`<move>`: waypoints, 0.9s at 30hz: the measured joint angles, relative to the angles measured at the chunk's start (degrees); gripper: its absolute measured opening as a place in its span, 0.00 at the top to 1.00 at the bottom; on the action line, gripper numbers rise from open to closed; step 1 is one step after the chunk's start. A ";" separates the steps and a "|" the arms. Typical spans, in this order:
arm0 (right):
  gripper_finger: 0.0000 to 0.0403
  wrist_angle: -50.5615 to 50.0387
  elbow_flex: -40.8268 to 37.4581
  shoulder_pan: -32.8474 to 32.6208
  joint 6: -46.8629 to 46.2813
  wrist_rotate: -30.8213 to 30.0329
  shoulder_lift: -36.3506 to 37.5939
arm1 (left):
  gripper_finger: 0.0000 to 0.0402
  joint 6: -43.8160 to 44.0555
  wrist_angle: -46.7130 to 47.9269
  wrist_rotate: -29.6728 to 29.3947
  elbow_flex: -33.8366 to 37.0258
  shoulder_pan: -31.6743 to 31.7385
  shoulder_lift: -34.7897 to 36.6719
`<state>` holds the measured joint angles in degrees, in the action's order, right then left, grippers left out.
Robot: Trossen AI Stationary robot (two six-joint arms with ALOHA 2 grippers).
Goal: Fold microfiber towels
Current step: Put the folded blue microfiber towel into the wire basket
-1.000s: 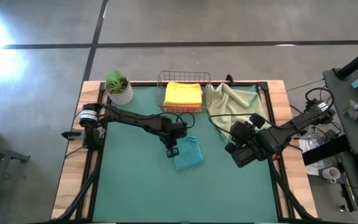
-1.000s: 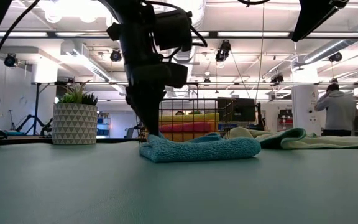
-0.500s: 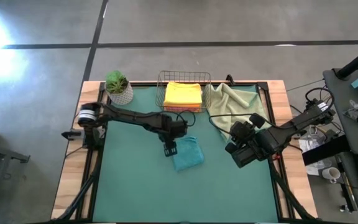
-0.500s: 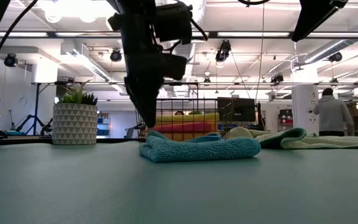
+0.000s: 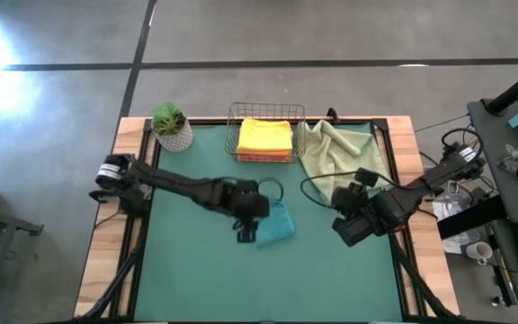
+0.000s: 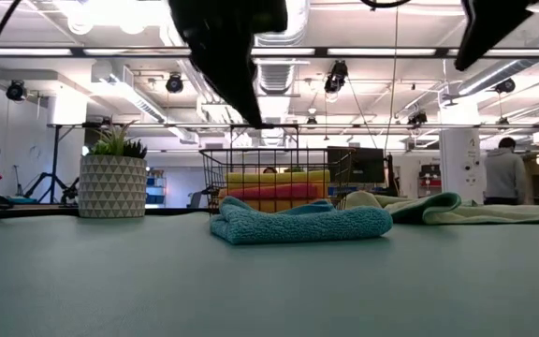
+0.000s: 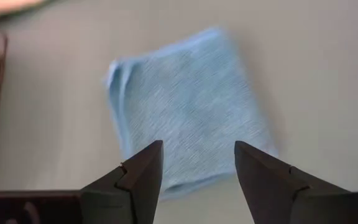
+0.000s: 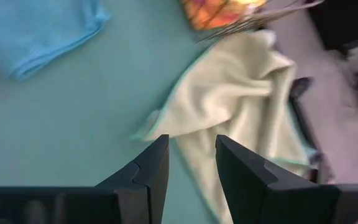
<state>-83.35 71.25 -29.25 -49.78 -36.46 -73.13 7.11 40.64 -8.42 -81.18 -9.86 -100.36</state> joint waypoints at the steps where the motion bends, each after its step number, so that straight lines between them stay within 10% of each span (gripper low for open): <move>1: 0.69 1.37 -1.09 -0.32 1.18 1.37 0.39 | 0.54 -0.10 -0.99 -1.47 0.08 -1.27 -0.02; 16: 0.69 52.36 -26.45 -2.09 36.53 10.21 10.24 | 0.54 10.58 -7.26 -6.70 2.14 -7.91 -6.73; 27: 0.69 64.11 -28.14 2.34 51.13 18.89 0.86 | 0.55 16.50 -7.98 -5.99 2.12 -12.46 -10.84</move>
<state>-19.24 43.11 -26.92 1.35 -17.57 -72.28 23.61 32.67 -14.42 -79.07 -22.32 -111.20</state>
